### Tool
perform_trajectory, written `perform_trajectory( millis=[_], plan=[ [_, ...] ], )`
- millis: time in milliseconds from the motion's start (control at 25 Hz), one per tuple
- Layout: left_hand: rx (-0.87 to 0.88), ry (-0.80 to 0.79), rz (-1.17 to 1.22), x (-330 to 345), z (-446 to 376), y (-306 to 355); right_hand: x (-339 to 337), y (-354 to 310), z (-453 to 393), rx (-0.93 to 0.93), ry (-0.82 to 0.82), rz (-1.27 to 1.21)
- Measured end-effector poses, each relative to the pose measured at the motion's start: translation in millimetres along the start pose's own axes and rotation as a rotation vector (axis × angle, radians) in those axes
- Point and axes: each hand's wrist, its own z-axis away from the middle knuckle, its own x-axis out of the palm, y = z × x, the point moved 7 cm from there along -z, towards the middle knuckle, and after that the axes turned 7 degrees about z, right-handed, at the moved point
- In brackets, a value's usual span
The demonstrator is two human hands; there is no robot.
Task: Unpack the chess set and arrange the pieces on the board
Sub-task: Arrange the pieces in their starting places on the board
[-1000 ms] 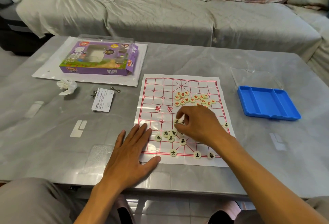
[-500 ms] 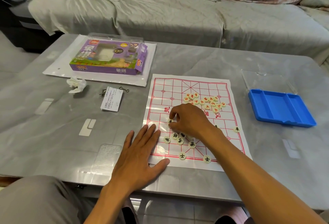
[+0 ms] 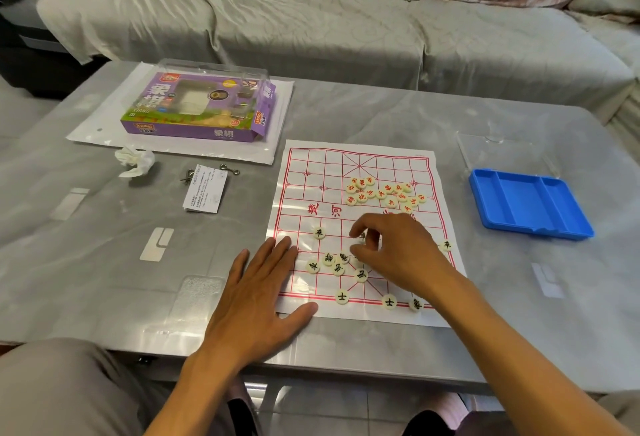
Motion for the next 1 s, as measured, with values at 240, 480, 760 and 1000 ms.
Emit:
perform_trajectory(
  millis=[240,480,760,1000],
  plan=[
    [0.0,-0.003,-0.008,-2.7,0.0,1.4,11.0,14.3,24.6,0.019,-0.093,0.07],
    [-0.002,-0.013,-0.038,-2.0,0.0,0.6,4.2,49.9,31.9,0.149,-0.054,0.111],
    [0.01,0.0,-0.022,-4.1,-0.1,3.4,5.5,56.9,32.4,0.164,-0.048,0.085],
    [0.018,-0.005,-0.013,-2.5,-0.9,1.5,3.8,51.4,22.3,0.166,-0.052,0.063]
  ],
)
